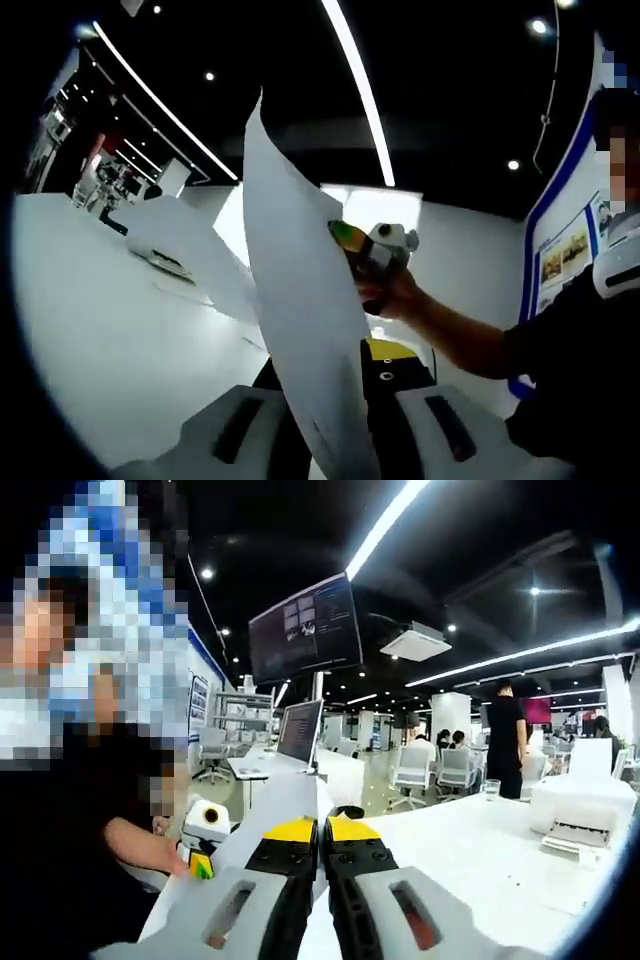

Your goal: Organize the stack of printing papers by aligning and flattening the scattered papers on the table

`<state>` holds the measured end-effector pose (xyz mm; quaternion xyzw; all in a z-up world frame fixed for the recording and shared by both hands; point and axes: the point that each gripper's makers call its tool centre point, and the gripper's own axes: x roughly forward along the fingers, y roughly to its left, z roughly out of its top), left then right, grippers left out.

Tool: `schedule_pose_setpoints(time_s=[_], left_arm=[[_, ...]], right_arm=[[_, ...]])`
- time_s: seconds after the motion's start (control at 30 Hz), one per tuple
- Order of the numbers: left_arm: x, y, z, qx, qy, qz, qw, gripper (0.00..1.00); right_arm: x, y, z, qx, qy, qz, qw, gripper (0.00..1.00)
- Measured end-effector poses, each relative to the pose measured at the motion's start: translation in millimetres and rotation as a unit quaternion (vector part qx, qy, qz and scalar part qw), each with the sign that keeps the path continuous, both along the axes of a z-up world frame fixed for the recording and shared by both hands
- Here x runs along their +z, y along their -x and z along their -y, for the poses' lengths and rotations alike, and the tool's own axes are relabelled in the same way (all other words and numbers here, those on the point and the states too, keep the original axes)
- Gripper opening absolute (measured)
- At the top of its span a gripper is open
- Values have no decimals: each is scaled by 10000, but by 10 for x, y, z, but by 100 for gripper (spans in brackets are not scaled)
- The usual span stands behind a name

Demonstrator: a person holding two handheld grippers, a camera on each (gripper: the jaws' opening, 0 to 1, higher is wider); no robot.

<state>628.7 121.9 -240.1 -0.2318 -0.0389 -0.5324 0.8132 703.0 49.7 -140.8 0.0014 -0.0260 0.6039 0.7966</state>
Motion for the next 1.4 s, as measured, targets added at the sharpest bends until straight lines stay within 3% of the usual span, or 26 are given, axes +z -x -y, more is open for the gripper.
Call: schedule_pose_setpoints(time_s=[0.77,1.17,1.23,1.4], left_arm=[[9,13,-11,135,-7,100,9999,15],[7,22,-15,242,-131,335,9991,6],[10,23,-13,242,-129,339,9990,6],[31,19,-32,288,-88,388,9988,5]], right_arm=[[-310,17,146,-603,-616,-520,9949,0],[-387,18,184,-699,-683,-593,9934,0],[-383,15,211,-728,-660,-563,9936,2],[-304,15,348,-919,-686,-359,9928,19]])
